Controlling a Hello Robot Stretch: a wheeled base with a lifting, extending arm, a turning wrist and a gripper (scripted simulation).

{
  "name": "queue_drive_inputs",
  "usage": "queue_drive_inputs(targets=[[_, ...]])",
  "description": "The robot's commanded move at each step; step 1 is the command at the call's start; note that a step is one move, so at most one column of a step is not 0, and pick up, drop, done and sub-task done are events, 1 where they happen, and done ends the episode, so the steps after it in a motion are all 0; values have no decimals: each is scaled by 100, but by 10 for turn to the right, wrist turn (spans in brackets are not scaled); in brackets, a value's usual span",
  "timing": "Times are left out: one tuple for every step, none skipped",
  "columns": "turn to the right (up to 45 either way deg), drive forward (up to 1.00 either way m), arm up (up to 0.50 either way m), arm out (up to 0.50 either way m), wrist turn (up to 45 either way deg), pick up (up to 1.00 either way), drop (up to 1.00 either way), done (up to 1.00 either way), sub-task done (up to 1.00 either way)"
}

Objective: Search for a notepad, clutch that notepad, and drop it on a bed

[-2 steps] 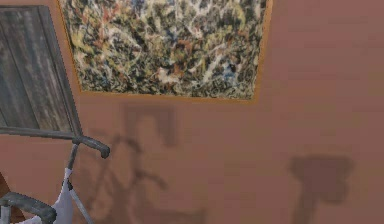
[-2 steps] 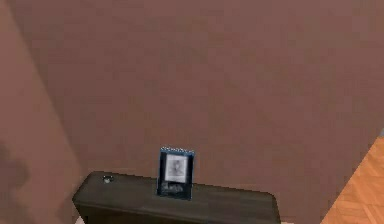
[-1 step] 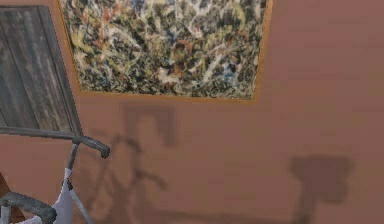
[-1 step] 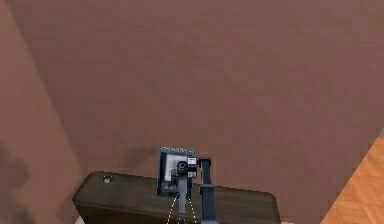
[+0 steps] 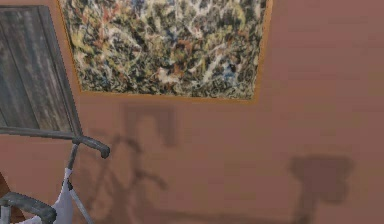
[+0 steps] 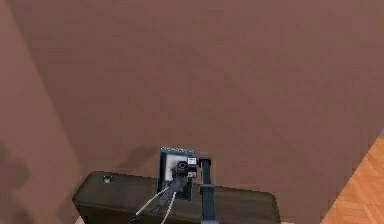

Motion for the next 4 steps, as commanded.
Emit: queue_drive_inputs(targets=[[0, 0, 0, 0, 450, 0, 0, 0, 0], [0, 0, 0, 0, 450, 0, 0, 0, 0], [0, 0, 0, 0, 450, 0, 0, 0, 0], [0, 0, 0, 0, 60, 0, 0, 0, 0]])
